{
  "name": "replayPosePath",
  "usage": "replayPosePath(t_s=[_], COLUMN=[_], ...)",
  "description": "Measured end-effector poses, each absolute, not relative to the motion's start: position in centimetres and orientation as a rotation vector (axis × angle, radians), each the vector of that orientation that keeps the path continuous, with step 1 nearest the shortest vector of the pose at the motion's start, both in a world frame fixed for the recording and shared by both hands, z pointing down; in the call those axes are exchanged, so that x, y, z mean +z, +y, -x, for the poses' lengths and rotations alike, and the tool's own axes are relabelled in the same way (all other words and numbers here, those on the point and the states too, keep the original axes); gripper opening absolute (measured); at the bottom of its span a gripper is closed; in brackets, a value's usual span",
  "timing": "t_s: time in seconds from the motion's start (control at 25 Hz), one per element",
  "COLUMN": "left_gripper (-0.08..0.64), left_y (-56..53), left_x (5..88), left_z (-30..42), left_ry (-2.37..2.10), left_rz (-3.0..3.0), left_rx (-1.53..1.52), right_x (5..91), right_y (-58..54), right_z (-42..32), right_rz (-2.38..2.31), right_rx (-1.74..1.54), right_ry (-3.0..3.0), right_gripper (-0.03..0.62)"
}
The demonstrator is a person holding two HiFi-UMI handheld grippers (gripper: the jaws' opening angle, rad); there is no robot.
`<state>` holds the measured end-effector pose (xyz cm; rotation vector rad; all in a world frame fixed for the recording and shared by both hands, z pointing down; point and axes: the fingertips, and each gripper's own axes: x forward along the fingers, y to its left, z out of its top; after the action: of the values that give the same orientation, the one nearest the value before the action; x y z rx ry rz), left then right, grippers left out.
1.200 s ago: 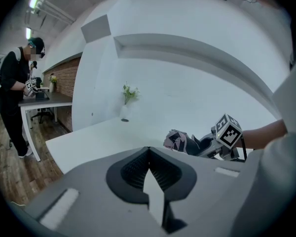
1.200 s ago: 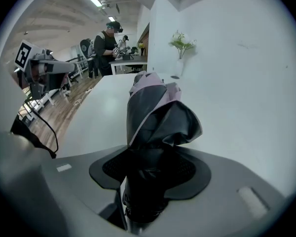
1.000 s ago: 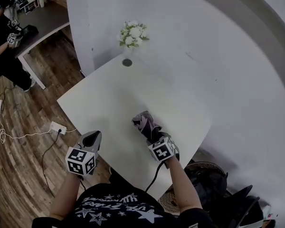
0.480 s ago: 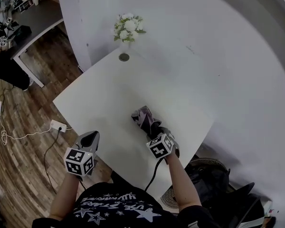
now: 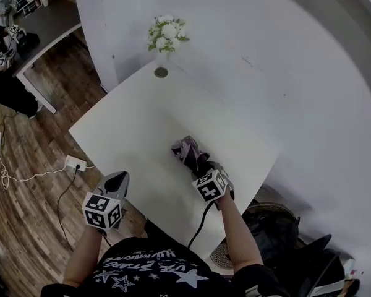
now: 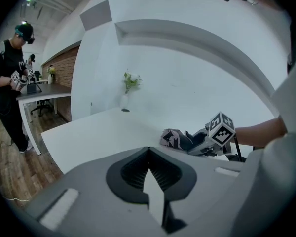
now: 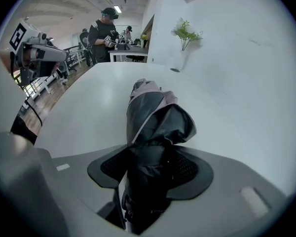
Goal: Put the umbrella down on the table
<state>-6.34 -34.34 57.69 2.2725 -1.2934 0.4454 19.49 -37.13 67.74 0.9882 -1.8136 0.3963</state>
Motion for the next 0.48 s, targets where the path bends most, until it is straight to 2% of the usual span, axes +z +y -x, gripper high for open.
replayPosePath(t_s=[0.24,0.48], left_gripper=[0.002,0.002], left_y=[-33.5,-32.1], left_x=[57.3,56.5], left_z=[7.0,7.1], left_ry=[-1.306,-1.299], left_rz=[-2.280,-2.310], left_rx=[0.421,0.382], right_x=[66.6,63.8], right_y=[-37.1,-36.5], right_z=[-19.7,-20.1], right_rz=[-1.075,-1.164], right_rx=[0.410,0.328], right_ry=[-1.843,-1.858], right_gripper=[0.285,0.268])
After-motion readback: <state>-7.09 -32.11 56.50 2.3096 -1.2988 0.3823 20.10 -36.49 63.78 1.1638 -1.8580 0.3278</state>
